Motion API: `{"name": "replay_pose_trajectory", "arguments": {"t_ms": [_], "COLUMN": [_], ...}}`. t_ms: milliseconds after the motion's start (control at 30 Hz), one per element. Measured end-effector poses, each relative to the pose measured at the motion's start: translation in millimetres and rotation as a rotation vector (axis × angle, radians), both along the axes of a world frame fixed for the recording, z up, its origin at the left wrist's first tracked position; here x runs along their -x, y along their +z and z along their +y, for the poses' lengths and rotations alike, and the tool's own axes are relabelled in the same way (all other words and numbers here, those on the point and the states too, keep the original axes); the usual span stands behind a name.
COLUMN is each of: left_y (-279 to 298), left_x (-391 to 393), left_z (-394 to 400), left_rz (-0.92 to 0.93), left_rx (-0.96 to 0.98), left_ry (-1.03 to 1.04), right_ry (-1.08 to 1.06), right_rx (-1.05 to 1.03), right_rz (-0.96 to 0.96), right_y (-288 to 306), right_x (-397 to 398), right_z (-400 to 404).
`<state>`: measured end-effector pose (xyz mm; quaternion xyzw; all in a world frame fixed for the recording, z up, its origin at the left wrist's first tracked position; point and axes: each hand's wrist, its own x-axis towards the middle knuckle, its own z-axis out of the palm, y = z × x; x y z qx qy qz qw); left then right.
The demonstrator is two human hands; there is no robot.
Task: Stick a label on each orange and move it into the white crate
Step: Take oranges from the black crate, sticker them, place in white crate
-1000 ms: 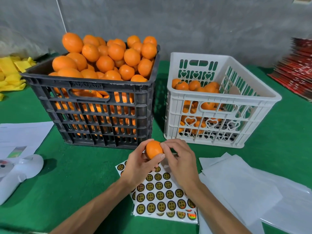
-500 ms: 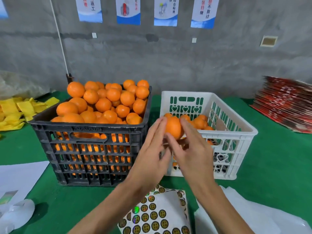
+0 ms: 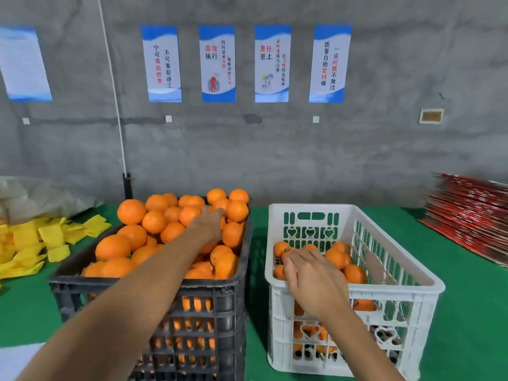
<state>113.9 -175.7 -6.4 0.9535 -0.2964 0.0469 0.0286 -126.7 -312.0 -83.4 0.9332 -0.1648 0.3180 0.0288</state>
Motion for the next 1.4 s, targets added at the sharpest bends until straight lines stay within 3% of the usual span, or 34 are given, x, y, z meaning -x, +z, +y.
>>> {"name": "replay_pose_trajectory", "arguments": {"t_ms": [67, 200, 267, 367, 467, 533, 667, 800, 967, 1100, 1167, 1267, 1400], "left_y": [-3, -3, 7, 28, 28, 13, -43, -114, -201, -259, -268, -272, -275], "left_x": [-13, -23, -13, 21, 88, 136, 202, 227, 234, 234, 230, 228, 234], "left_z": [-4, -6, 4, 24, 50, 62, 70, 75, 85, 97, 98, 96, 95], "left_rz": [0.045, -0.062, -0.055, -0.073, 0.161, 0.392, 0.608, 0.678, 0.911, 0.988, 0.974, 0.927, 0.828], "left_rx": [-0.008, 0.046, 0.171, 0.513, 0.957, 1.112, 1.306, 1.332, 1.183, 1.187, 1.205, 1.234, 1.211], "left_ry": [0.020, -0.034, -0.038, -0.124, -0.334, -0.503, -0.672, -0.564, -0.316, -0.226, -0.223, -0.226, -0.229], "right_ry": [-0.005, -0.013, -0.010, 0.023, 0.285, 0.474, 0.579, 0.576, 0.510, 0.443, 0.455, 0.501, 0.527], "right_rx": [0.005, 0.012, -0.016, -0.036, -0.250, -0.368, -0.210, -0.221, -0.519, -0.641, -0.614, -0.409, -0.365], "right_rz": [-0.044, -0.040, -0.010, -0.008, -0.089, -0.149, -0.324, -0.147, 0.230, 0.366, 0.403, 0.446, 0.495], "right_y": [-2, -3, -3, 6, 21, 33, 31, -15, -87, -142, -159, -169, -175], "right_x": [-1, -1, -1, 1, 11, 20, 44, 70, 91, 112, 119, 119, 117], "right_z": [0, -2, -2, -3, 9, 29, 60, 63, 52, 51, 52, 57, 60]}}
